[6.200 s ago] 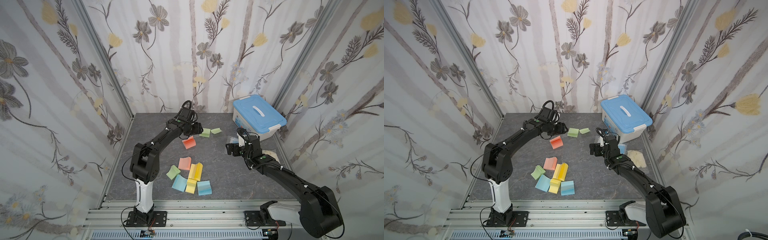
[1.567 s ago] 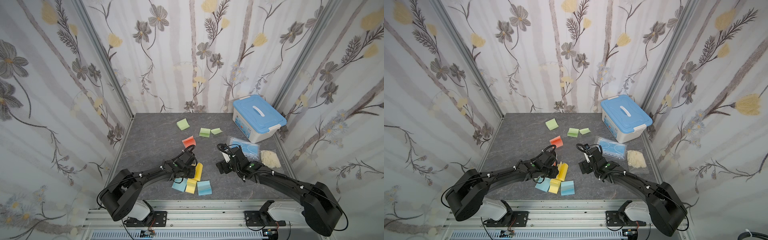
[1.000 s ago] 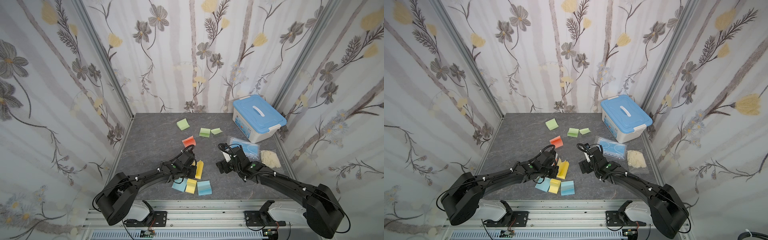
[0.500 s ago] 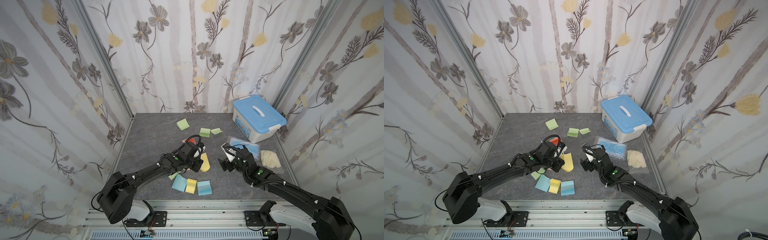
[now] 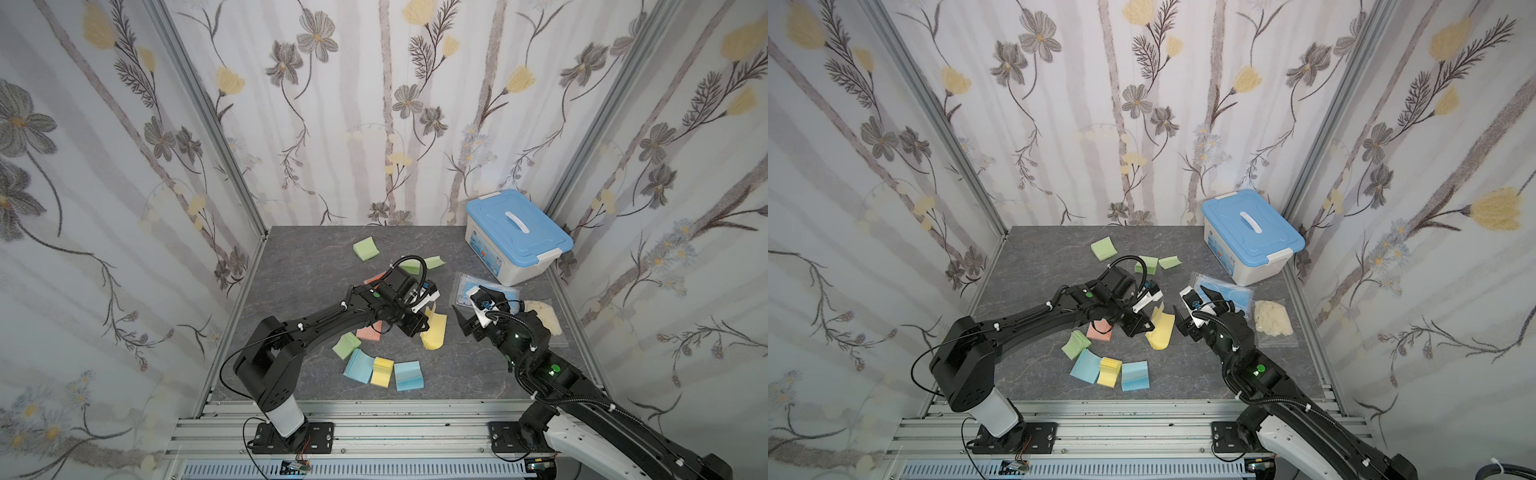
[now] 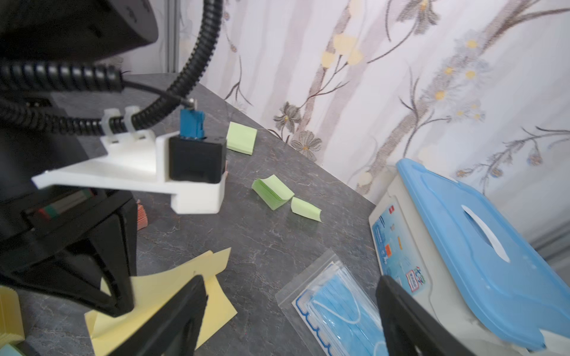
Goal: Tear off pages from different memo pads
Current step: Place the memo pad at the center of the board.
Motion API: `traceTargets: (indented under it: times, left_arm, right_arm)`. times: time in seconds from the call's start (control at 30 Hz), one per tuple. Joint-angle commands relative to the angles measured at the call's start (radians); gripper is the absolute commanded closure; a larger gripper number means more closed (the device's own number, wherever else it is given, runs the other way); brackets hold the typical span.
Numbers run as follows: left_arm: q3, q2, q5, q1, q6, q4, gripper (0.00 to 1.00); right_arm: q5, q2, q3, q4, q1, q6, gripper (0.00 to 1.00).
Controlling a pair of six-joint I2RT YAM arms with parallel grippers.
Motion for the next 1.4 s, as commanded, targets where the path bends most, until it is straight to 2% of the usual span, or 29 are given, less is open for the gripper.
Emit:
traceTargets:
  times: [0.0, 0.07, 0.17, 0.23, 0.3, 0.4, 0.5, 0.63, 0.7, 1.0, 1.27, 1.37]
  left_arm:
    - [0.032, 0.066, 0.142, -0.012, 0.076, -0.072, 1.00]
    - [0.054, 0.122, 0.082, -0.013, 0.084, -0.104, 1.00]
    - [0.131, 0.235, -0.171, -0.013, 0.083, -0.209, 1.00]
    - [0.202, 0.304, -0.306, -0.014, 0.067, -0.280, 1.00]
    - [0.245, 0.325, -0.369, -0.017, 0.067, -0.297, 1.00]
    - [0.222, 0.302, -0.408, -0.018, 0.076, -0.257, 0.95]
    - [0.173, 0.282, -0.424, -0.017, 0.082, -0.213, 0.88]
    - [0.135, 0.283, -0.402, -0.018, 0.089, -0.168, 0.86]
    - [0.120, 0.287, -0.393, -0.018, 0.092, -0.149, 0.86]
    - [0.061, 0.279, -0.353, -0.018, 0.093, -0.092, 0.85]
    - [0.056, 0.273, -0.337, -0.017, 0.086, -0.077, 0.82]
    - [0.049, 0.259, -0.367, -0.017, 0.079, -0.069, 0.76]
  right_arm:
    - [0.111, -0.075, 0.003, -0.187, -0.001, 0.086, 0.12]
    - [0.128, -0.090, -0.005, -0.205, -0.001, 0.086, 0.12]
    - [0.130, -0.034, -0.007, -0.197, -0.004, 0.068, 0.11]
    - [0.050, 0.045, 0.004, -0.177, -0.005, 0.020, 0.11]
    - [-0.017, 0.129, 0.028, -0.169, -0.007, 0.001, 0.12]
    - [-0.100, 0.218, 0.039, -0.126, -0.008, -0.051, 0.14]
    - [-0.138, 0.269, 0.012, -0.042, -0.008, -0.100, 0.20]
    - [-0.226, 0.333, -0.049, 0.095, -0.010, -0.253, 0.34]
    - [-0.289, 0.383, -0.052, 0.112, -0.009, -0.353, 0.38]
    - [-0.207, 0.609, 0.019, 0.167, -0.031, -0.622, 0.39]
    - [-0.190, 0.711, 0.078, 0.149, -0.041, -0.751, 0.38]
    - [-0.205, 0.728, 0.072, 0.136, -0.045, -0.766, 0.37]
